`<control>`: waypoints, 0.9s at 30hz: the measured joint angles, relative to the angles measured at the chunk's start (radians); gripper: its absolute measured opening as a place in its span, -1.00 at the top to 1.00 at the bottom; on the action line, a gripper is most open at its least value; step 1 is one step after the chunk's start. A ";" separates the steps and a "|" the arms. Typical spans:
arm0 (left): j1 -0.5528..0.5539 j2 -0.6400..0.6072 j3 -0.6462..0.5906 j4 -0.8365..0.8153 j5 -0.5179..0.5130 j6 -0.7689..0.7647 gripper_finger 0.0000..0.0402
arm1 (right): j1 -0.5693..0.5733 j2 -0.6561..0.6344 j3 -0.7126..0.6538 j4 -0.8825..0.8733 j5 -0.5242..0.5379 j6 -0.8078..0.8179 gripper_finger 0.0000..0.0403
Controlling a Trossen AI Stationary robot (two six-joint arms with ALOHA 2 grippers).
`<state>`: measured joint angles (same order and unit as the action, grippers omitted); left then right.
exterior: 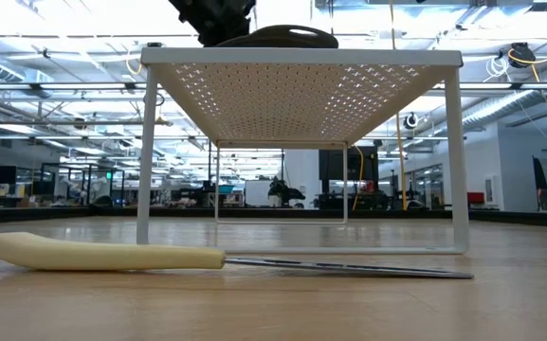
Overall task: Pick & Place Fruit
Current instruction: Put the peach into the red strainer bowl on the shelf
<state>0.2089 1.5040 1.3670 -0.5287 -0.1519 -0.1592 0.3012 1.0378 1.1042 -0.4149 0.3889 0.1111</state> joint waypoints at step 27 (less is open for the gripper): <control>-0.065 0.000 -0.064 0.098 -0.094 -0.086 0.57 | 0.000 0.000 0.000 -0.001 -0.001 -0.003 0.99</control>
<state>0.1436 1.5036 1.3033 -0.4306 -0.2455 -0.2454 0.3012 1.0378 1.1042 -0.4156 0.3878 0.1082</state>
